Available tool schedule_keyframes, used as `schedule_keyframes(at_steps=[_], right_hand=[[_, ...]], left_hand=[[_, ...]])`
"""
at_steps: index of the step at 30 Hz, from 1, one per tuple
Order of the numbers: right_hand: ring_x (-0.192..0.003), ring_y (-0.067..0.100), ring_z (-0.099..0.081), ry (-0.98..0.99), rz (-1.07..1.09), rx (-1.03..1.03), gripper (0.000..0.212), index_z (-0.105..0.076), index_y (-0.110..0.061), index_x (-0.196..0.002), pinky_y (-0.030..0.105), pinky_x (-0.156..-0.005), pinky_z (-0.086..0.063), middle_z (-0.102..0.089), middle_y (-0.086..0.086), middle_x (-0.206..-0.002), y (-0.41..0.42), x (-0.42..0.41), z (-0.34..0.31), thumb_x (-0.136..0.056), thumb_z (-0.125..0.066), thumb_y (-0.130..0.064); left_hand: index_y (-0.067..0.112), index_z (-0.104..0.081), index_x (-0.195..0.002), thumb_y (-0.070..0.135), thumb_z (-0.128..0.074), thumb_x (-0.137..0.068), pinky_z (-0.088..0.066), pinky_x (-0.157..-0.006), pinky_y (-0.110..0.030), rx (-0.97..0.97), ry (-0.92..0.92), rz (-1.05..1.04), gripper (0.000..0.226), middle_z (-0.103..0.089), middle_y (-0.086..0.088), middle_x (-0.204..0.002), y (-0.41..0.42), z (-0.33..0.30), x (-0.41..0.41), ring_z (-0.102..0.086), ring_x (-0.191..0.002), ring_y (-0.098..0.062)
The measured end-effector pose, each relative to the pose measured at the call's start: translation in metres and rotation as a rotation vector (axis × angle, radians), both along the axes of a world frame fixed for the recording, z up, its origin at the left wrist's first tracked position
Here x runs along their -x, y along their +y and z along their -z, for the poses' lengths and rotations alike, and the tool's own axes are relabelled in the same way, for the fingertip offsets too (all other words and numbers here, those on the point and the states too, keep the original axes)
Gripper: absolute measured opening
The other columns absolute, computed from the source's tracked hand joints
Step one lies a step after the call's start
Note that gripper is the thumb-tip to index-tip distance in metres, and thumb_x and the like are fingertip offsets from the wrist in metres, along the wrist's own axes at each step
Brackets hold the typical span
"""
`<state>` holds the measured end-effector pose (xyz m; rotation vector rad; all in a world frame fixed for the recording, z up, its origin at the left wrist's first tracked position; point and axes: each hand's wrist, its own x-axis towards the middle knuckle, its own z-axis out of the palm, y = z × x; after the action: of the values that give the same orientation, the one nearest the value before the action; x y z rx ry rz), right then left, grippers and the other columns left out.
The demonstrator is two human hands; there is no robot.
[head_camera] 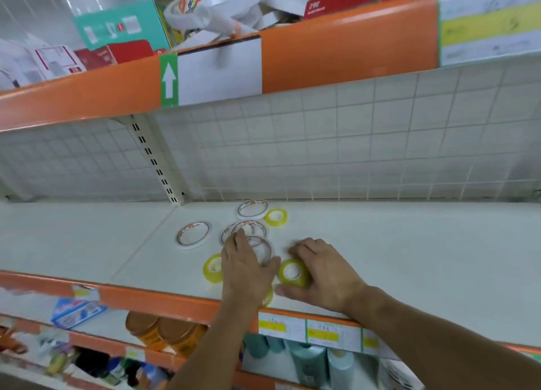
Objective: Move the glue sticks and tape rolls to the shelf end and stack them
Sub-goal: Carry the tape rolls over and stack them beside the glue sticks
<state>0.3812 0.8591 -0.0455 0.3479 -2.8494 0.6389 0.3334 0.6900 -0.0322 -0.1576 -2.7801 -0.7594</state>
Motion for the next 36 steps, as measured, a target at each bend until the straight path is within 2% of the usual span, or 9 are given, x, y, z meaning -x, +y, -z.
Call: schedule_keyframes(at_steps=[4,9,14,19,22,25,28,32,36], right_hand=[[-0.122,0.013,-0.044,-0.013,0.005,0.065,0.101,-0.041,-0.023,-0.143,0.026,-0.108,-0.032,-0.047,-0.008,-0.135,0.009,-0.004,-0.006,-0.065,-0.064,-0.083],[-0.133,0.013,-0.034,-0.046,0.114,0.106,0.123,-0.021,-0.021,-0.155,0.028,-0.115,-0.024,-0.037,-0.007,-0.146,0.048,-0.016,-0.015,-0.060,-0.064,-0.085],[-0.141,0.015,-0.025,-0.145,0.191,0.089,0.105,-0.012,-0.024,-0.157,0.027,-0.117,-0.021,-0.028,-0.007,-0.154,0.091,-0.028,-0.027,-0.077,-0.068,-0.063],[-0.140,0.019,-0.032,-0.323,0.160,0.018,0.089,-0.021,-0.024,-0.154,0.031,-0.115,-0.027,-0.032,-0.003,-0.154,0.099,-0.025,-0.038,-0.083,-0.066,-0.054],[-0.138,0.018,-0.035,-0.391,0.108,-0.011,0.092,-0.022,-0.028,-0.153,0.031,-0.113,-0.029,-0.035,-0.006,-0.151,0.094,-0.014,-0.045,-0.079,-0.072,-0.050],[-0.144,0.018,-0.028,-0.431,0.018,-0.038,0.107,-0.013,-0.028,-0.156,0.032,-0.117,-0.025,-0.027,-0.007,-0.158,0.084,-0.002,-0.050,-0.074,-0.077,-0.052],[-0.149,0.017,-0.020,-0.435,-0.056,-0.084,0.113,-0.008,-0.025,-0.158,0.032,-0.121,-0.019,-0.018,-0.005,-0.163,0.072,0.007,-0.050,-0.075,-0.075,-0.061],[-0.146,0.021,-0.026,-0.438,-0.075,-0.124,0.110,-0.023,-0.028,-0.156,0.037,-0.120,-0.022,-0.028,-0.002,-0.159,0.063,0.017,-0.051,-0.069,-0.077,-0.066],[-0.137,0.021,-0.036,-0.428,-0.048,-0.126,0.102,-0.034,-0.026,-0.152,0.035,-0.115,-0.031,-0.039,0.000,-0.149,0.063,0.019,-0.050,-0.069,-0.079,-0.065]], left_hand=[[0.010,-0.025,-0.149,0.050,-0.077,-0.073,-0.033,-0.108,-0.037,-0.016,0.036,0.104,0.100,-0.035,-0.010,-0.144,0.024,-0.015,0.005,-0.032,-0.133,-0.027],[0.012,-0.021,-0.151,0.056,-0.075,-0.073,-0.030,-0.109,-0.035,0.039,-0.024,0.194,0.104,-0.033,-0.006,-0.145,0.066,-0.025,0.010,-0.033,-0.134,-0.026],[0.012,-0.014,-0.154,0.059,-0.073,-0.074,-0.029,-0.110,-0.031,0.081,-0.171,0.317,0.110,-0.027,-0.004,-0.150,0.100,-0.013,-0.004,-0.029,-0.138,-0.022],[0.014,-0.006,-0.156,0.062,-0.070,-0.077,-0.023,-0.116,-0.031,0.077,-0.266,0.407,0.113,-0.017,-0.003,-0.160,0.106,-0.010,-0.014,-0.019,-0.146,-0.020],[0.012,-0.005,-0.156,0.063,-0.065,-0.080,-0.019,-0.119,-0.032,0.159,-0.252,0.411,0.109,-0.014,-0.005,-0.161,0.092,-0.016,-0.016,-0.015,-0.147,-0.021],[0.013,-0.021,-0.153,0.064,-0.062,-0.082,-0.024,-0.114,-0.032,0.233,-0.250,0.389,0.097,-0.026,-0.003,-0.157,0.070,-0.025,-0.019,-0.023,-0.143,-0.021],[0.013,-0.034,-0.147,0.059,-0.055,-0.089,-0.030,-0.111,-0.034,0.272,-0.330,0.363,0.076,-0.035,-0.004,-0.152,0.053,-0.030,-0.027,-0.031,-0.139,-0.022],[0.011,-0.029,-0.151,0.049,-0.048,-0.097,-0.023,-0.115,-0.033,0.291,-0.345,0.376,0.069,-0.027,-0.007,-0.157,0.042,-0.030,-0.035,-0.024,-0.144,-0.022],[0.013,-0.022,-0.155,0.049,-0.052,-0.096,-0.016,-0.118,-0.029,0.323,-0.361,0.420,0.076,-0.017,-0.005,-0.162,0.040,-0.027,-0.038,-0.014,-0.149,-0.018]])
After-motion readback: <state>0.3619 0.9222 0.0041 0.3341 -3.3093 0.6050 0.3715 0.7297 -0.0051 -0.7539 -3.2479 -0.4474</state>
